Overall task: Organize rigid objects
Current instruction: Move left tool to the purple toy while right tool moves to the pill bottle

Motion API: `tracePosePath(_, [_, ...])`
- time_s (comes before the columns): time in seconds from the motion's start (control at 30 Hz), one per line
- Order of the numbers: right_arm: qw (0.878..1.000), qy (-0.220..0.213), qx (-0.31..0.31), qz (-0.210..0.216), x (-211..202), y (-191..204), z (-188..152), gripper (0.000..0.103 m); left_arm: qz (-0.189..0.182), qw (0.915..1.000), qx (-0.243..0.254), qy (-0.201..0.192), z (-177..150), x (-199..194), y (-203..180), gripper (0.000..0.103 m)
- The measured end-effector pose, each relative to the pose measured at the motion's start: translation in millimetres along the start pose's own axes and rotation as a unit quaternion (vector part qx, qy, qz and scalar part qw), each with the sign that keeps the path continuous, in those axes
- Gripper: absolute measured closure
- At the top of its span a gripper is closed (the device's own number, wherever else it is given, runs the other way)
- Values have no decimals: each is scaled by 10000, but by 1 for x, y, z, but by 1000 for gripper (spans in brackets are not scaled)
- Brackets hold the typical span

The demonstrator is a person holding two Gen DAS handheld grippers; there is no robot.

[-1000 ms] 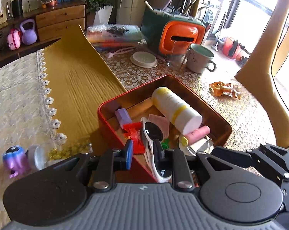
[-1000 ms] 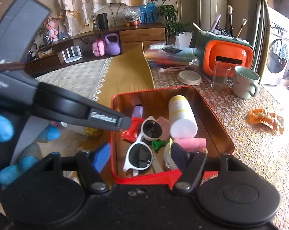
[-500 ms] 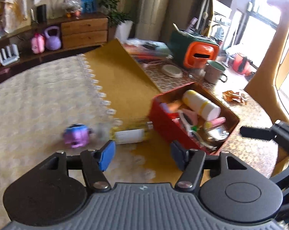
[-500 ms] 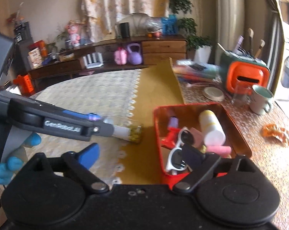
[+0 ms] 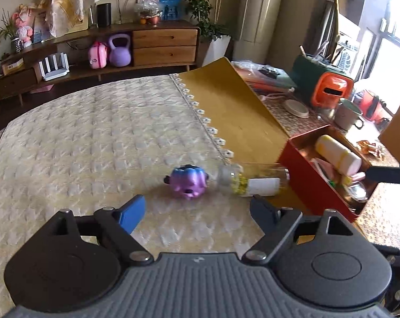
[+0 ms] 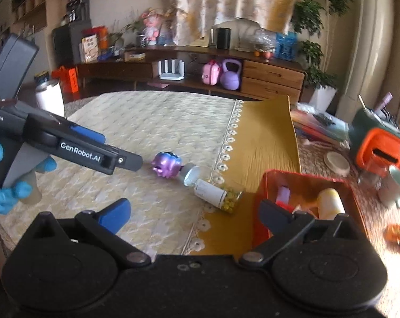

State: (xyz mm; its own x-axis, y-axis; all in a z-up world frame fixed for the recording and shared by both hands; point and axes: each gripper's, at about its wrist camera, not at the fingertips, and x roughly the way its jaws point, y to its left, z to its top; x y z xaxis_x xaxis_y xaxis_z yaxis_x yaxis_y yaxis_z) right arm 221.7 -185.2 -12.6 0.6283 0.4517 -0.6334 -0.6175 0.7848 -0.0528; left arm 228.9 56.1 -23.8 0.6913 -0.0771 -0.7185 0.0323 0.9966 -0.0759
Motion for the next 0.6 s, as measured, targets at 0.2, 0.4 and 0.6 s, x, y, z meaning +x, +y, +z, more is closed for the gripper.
tracePosePath(0.2, [9989, 248, -387, 88, 33, -6, 9, 0, 123, 9999, -30, 69, 1, 26, 6, 17])
tracePosePath(0.4, [9935, 462, -1019, 199, 69, -6, 15, 0, 194, 9996, -74, 181, 4, 57, 9, 17])
tracePosePath(0.6, [9873, 597, -1439, 295, 103, -8, 23, 0, 217, 9993, -179, 265, 7, 85, 11, 17])
